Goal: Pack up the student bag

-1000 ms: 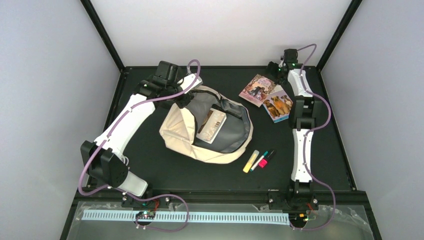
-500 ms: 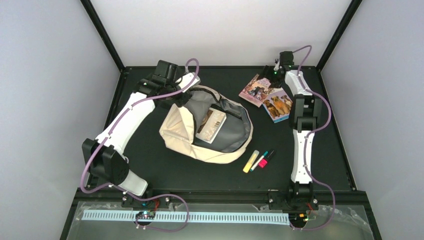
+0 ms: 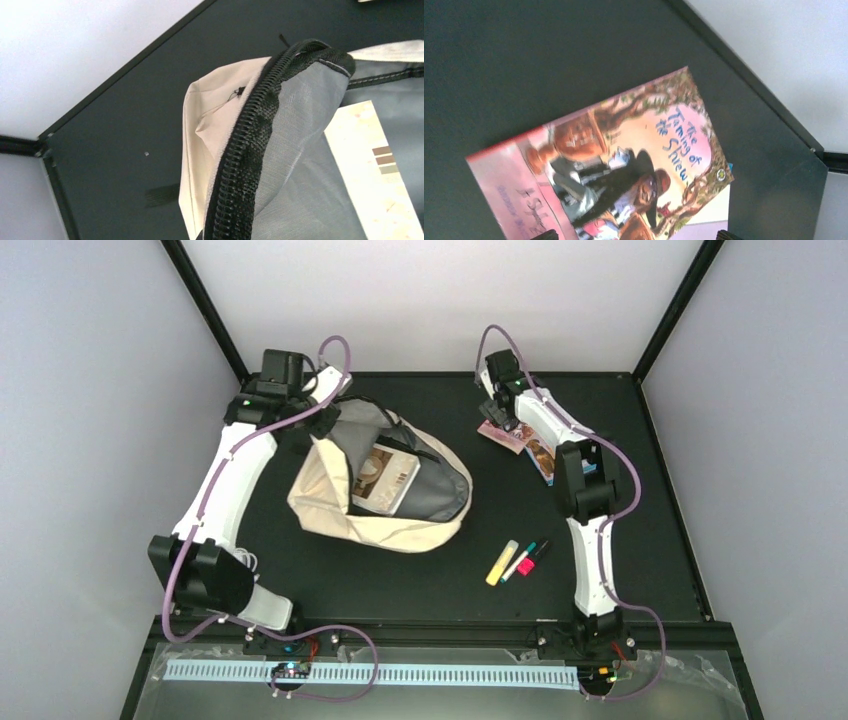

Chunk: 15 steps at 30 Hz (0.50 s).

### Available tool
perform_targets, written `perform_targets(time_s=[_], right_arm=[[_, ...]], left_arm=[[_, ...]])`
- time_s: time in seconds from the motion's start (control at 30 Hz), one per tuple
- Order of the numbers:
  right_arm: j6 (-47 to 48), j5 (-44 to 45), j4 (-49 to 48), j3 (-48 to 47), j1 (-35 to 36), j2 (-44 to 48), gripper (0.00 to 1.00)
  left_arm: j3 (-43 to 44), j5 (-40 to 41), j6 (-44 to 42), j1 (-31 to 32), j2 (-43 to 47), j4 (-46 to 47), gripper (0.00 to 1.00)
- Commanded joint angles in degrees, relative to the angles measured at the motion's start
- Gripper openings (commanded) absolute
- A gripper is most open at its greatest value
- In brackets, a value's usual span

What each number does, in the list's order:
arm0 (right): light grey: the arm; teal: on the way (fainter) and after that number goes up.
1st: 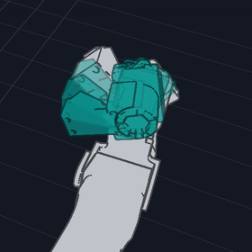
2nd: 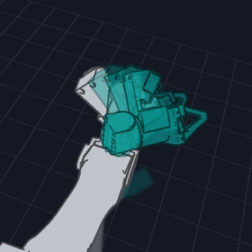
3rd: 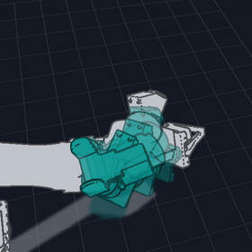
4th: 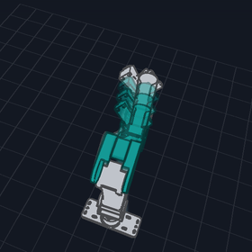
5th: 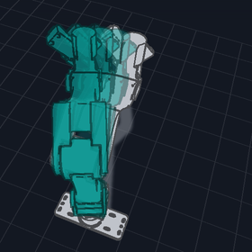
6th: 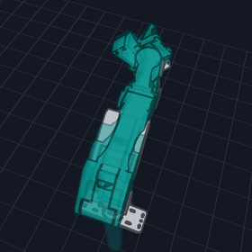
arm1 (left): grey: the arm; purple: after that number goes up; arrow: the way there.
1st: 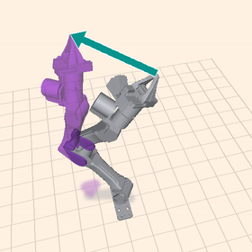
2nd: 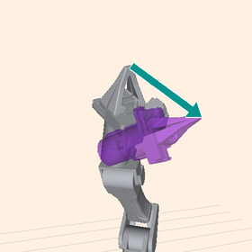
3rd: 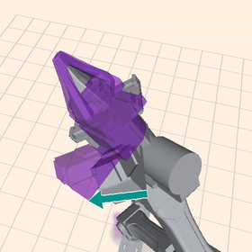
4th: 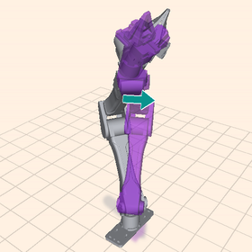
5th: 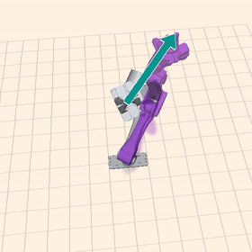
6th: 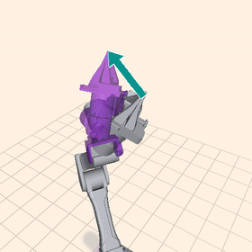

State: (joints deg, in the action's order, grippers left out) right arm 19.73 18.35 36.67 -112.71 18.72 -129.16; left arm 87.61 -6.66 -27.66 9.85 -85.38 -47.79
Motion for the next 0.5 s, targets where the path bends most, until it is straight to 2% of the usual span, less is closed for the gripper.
perform_targets(time_s=[0.0,0.1,0.2,0.37,0.47], right_arm=[[14.2,3.9,-2.2,5.9,-1.0,0.4,0.84],[18.5,2.4,-10.7,16.6,1.2,5.2,0.88],[24.1,4.7,-18.7,24.2,3.6,7.1,0.91],[27.2,11.4,-21.6,24.0,5.5,4.5,0.91],[28.8,11.2,-24.6,27.0,7.1,6.7,0.90]], left_arm=[[-0.1,2.6,-1.2,-3.4,4.2,-1.4,0.02],[-0.8,-0.4,-0.9,-3.5,4.5,-1.7,0.02],[-0.5,-1.9,-0.3,-3.5,4.0,-1.7,0.02],[-0.1,-3.0,0.0,-3.5,4.0,-1.6,0.02],[-0.2,-3.3,0.0,-3.5,4.0,-1.6,0.02]])
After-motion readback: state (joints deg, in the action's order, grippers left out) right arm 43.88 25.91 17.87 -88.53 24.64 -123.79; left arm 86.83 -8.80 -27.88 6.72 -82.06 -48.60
